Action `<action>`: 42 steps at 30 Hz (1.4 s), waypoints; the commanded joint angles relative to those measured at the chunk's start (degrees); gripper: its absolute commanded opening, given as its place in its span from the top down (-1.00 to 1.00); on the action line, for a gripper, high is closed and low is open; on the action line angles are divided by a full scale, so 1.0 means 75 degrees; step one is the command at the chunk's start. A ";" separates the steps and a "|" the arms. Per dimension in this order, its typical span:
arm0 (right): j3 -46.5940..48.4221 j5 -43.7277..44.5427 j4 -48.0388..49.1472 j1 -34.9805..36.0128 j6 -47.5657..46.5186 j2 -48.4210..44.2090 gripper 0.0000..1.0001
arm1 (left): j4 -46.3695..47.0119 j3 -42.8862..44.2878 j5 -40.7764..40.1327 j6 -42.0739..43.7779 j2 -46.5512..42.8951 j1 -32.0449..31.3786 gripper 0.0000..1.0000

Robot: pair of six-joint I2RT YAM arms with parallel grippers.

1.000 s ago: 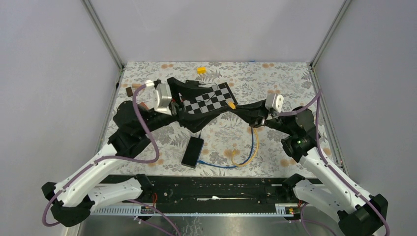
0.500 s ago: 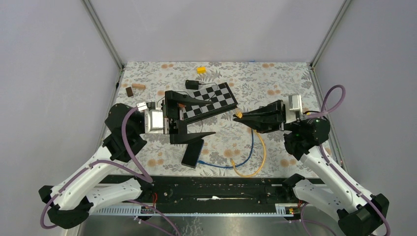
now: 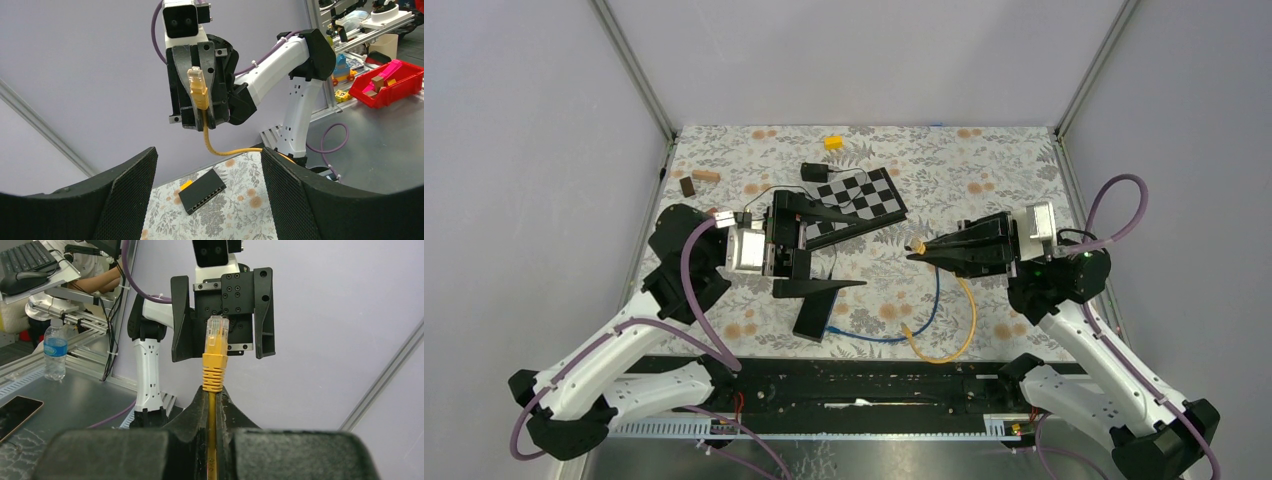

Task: Insert the plug into the switch port
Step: Adjust the connector.

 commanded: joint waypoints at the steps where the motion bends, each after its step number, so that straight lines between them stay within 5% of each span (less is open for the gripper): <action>1: 0.0385 -0.0275 0.0407 0.0040 0.0152 -0.0125 1.00 | 0.0645 0.0332 0.0382 -0.0154 0.0043 0.0022 -0.54; 25: 0.0179 -0.0719 0.0668 0.0151 0.0727 0.0873 1.00 | 0.1721 0.0760 0.0991 -0.0835 0.1206 0.0000 -0.20; 42: 0.0100 -0.0717 0.0335 0.0157 0.0470 0.0825 1.00 | 0.2138 0.0850 0.1194 -0.1395 0.1576 -0.0048 0.35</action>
